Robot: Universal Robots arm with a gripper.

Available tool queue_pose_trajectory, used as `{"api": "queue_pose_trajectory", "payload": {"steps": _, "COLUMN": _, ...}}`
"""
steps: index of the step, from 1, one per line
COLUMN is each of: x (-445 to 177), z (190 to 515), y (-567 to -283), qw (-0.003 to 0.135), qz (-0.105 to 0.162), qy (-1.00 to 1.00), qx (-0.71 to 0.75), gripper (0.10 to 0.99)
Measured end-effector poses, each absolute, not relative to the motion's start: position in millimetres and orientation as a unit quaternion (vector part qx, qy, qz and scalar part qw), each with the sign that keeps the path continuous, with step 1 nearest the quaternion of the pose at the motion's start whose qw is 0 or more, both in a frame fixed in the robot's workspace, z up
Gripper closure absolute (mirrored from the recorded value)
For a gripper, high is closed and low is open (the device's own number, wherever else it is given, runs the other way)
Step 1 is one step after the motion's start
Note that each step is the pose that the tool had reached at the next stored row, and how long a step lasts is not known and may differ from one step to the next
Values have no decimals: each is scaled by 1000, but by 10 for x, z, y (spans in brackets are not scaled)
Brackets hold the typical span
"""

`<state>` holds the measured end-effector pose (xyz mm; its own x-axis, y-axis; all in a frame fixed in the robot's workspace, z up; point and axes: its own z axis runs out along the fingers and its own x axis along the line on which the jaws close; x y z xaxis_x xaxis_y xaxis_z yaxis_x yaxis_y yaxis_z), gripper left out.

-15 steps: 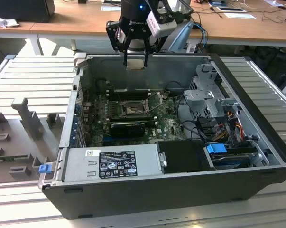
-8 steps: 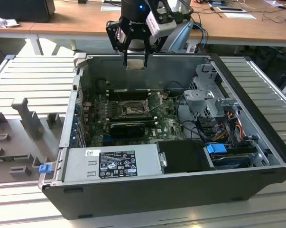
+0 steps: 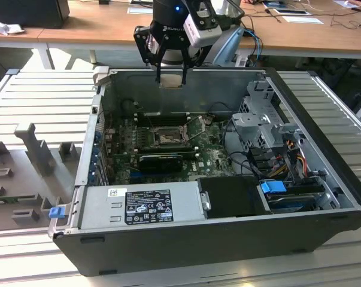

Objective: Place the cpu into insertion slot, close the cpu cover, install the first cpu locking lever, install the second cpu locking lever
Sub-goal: 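Place the cpu into insertion slot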

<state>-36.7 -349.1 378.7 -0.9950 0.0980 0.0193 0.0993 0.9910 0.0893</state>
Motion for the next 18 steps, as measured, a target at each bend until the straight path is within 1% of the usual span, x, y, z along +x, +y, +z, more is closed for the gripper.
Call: {"api": "queue_pose_trajectory", "payload": {"steps": 18, "x": -366, "z": 3755, "y": -3493, "qw": 7, "qz": -45, "qy": -997, "qx": -61, "gripper": 557}}
